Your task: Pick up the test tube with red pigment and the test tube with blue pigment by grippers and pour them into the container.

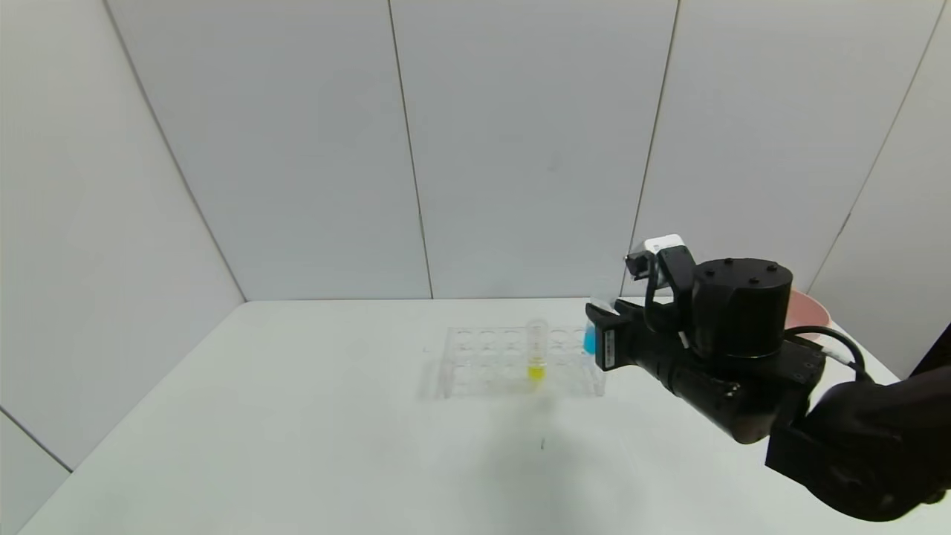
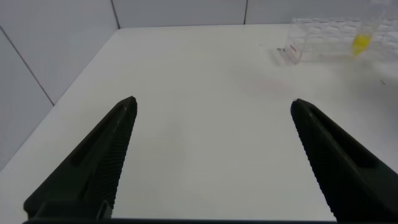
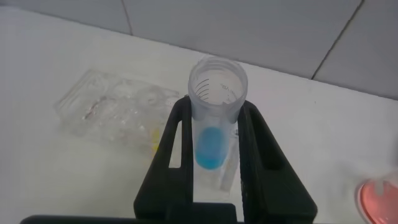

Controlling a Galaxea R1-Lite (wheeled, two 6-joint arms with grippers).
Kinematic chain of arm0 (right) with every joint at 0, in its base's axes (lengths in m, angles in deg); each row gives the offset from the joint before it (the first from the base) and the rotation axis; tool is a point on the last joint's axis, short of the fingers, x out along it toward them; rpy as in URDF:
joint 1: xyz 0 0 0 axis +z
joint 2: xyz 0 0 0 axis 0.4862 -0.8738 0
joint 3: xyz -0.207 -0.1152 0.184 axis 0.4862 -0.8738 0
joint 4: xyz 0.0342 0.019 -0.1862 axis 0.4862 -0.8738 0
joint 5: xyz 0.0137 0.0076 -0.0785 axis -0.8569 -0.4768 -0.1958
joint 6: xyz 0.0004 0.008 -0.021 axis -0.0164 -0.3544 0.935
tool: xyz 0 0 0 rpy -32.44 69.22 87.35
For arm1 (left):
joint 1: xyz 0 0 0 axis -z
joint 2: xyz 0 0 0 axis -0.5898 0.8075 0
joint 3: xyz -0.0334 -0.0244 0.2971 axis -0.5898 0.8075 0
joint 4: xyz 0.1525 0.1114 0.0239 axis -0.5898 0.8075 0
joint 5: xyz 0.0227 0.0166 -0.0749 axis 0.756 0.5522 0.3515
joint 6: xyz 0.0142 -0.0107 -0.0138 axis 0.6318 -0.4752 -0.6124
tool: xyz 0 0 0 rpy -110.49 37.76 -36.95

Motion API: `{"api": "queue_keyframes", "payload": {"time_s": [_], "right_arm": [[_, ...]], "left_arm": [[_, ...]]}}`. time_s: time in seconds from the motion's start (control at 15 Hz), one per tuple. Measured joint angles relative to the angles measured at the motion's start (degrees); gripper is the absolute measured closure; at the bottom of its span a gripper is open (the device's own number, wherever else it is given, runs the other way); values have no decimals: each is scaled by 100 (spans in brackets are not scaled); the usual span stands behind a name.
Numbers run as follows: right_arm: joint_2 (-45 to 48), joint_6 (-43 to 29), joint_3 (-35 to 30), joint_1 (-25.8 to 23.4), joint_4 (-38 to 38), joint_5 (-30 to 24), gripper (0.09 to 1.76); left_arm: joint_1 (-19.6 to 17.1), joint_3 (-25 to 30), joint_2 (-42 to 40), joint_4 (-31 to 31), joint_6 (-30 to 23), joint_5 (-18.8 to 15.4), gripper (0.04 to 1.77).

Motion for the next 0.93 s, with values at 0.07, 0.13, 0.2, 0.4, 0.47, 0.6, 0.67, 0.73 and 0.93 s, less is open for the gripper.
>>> {"api": "queue_keyframes", "payload": {"time_s": [0.07,0.13,0.2,0.4,0.47,0.6,0.67,0.73,0.93], "right_arm": [[240,22,-178,-104,-200,-424,136],[510,52,-350,-256,-414,-868,136],[813,115,-523,-479,-670,-1396,136],[1755,639,-997,-1753,-1396,-3418,136],[2037,869,-1115,-2321,-1604,-4148,136],[2459,1423,-1267,-3415,-1988,-5302,136],[2616,1779,-1309,-3979,-2166,-5792,136],[2719,2082,-1334,-4472,-2305,-6204,136],[2651,2859,-1270,-5622,-2472,-7014,136]], "left_arm": [[0,0,0,-2,0,0,5],[0,0,0,0,0,0,5],[0,0,0,0,0,0,5],[0,0,0,-2,0,0,5],[0,0,0,0,0,0,5],[0,0,0,-2,0,0,5],[0,0,0,-2,0,0,5],[0,0,0,-2,0,0,5],[0,0,0,-2,0,0,5]]}}
